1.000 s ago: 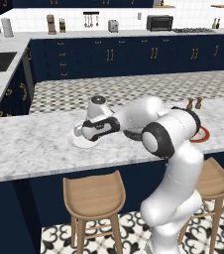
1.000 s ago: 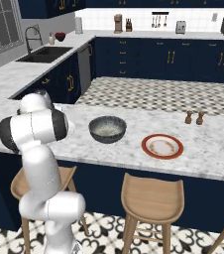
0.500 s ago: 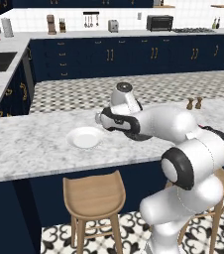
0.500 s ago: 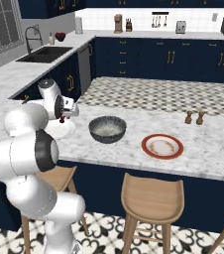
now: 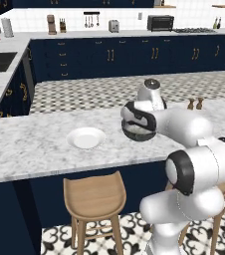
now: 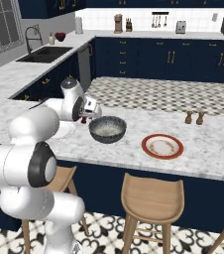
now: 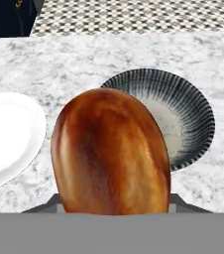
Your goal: Pick the chicken drumstick and garlic from their plates and place them in the bowl. Then put the bowl in the fridge.
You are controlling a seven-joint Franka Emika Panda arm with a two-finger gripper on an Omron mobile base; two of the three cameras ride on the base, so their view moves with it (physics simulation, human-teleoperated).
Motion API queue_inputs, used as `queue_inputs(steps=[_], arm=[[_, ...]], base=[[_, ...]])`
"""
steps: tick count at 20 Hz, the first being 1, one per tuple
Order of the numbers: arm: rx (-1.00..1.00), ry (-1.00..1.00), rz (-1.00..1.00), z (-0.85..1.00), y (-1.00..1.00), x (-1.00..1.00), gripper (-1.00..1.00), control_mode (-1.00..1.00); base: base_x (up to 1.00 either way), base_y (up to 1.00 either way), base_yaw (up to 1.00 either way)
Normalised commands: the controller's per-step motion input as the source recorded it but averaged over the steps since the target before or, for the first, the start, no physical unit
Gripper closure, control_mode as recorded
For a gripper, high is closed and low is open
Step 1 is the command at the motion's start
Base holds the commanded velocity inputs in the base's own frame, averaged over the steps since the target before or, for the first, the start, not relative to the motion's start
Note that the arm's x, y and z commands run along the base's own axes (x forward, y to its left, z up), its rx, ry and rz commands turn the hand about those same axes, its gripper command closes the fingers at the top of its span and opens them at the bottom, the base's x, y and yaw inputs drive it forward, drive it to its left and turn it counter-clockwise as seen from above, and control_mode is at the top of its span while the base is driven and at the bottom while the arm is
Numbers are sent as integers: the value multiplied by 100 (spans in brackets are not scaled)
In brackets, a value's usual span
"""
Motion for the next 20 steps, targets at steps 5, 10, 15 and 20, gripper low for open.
queue_inputs(steps=[5, 10, 15, 20], arm=[[3, 0, -2, -1, -72, 26, 100, -100], [1, 0, 0, -26, -34, 38, 100, -100], [1, 2, 0, -51, -1, 30, 100, -100], [0, 0, 0, -42, 0, 31, 100, -100]], base=[[0, 0, 0], [0, 0, 0], [0, 0, 0], [0, 0, 0]])
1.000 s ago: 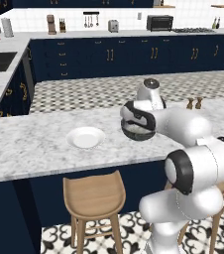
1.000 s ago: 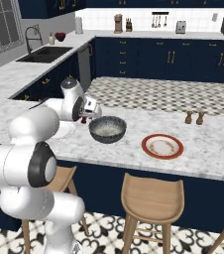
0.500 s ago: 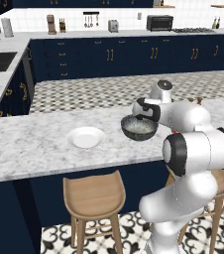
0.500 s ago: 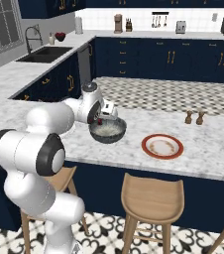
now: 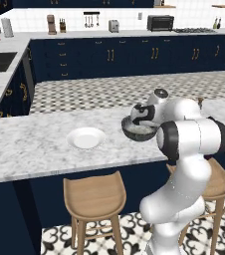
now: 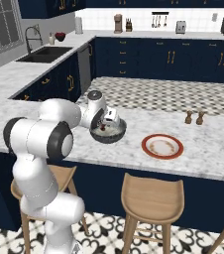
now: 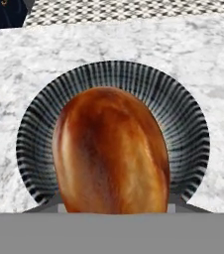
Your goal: Pick the chicken drumstick and garlic from their plates and place them in the bowl. Then put the bowl in the fridge.
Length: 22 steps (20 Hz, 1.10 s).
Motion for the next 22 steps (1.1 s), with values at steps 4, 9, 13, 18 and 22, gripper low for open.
queue_inputs(steps=[4, 9, 13, 18, 22], arm=[[0, 0, 0, -35, 0, 30, 100, -100], [0, 1, 0, -37, 0, 34, -100, -100], [0, 0, 0, -23, -1, 55, -100, -100], [0, 0, 0, -13, 0, 24, -100, -100], [0, 0, -2, 4, 0, -10, -100, -100]], base=[[0, 0, 0], [0, 0, 0], [0, 0, 0], [0, 0, 0], [0, 0, 0]])
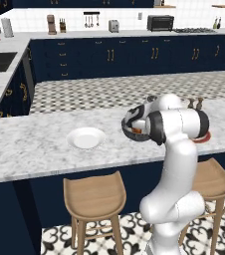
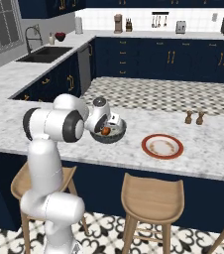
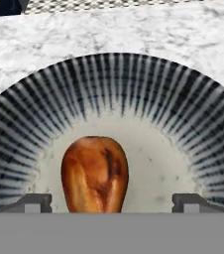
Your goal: Pick the chicken drumstick and garlic from their plates and place them in the bowl. Then put the bowl in the fridge.
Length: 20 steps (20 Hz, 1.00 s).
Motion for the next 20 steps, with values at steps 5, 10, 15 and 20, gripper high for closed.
queue_inputs(steps=[5, 10, 15, 20], arm=[[0, -1, -16, 48, 0, -48, -100, -100], [0, 0, -35, 60, -2, -57, -100, -100], [17, 5, -38, 64, -15, -61, -100, -100], [29, 4, -25, 15, -39, -59, -100, -100]], base=[[0, 0, 0], [0, 0, 0], [0, 0, 0], [0, 0, 0]])
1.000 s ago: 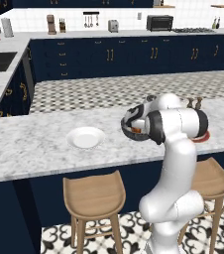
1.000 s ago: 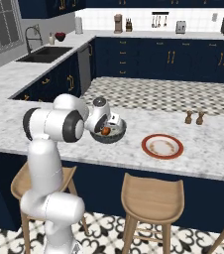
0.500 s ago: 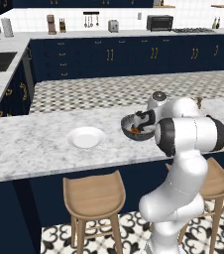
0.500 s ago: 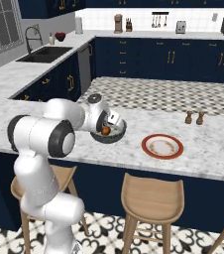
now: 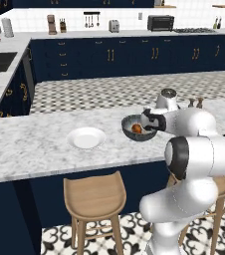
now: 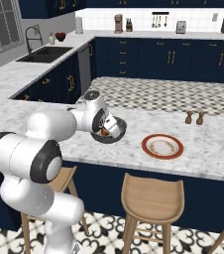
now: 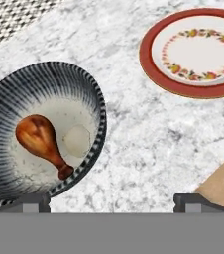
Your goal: Pick the chicken drumstick and garlic from their plates and place them in the bowl. Then put the bowl in the fridge.
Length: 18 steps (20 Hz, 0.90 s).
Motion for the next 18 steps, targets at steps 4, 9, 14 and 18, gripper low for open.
queue_inputs(steps=[4, 9, 14, 18], arm=[[24, 4, -6, 1, -39, -12, -100, -100], [16, 10, 6, -17, -28, 28, -100, -100], [3, 10, 4, -34, -1, 55, -100, -100], [0, 3, 0, -36, 1, 56, -100, -100]], base=[[0, 0, 0], [0, 0, 0], [0, 0, 0], [0, 0, 0]])
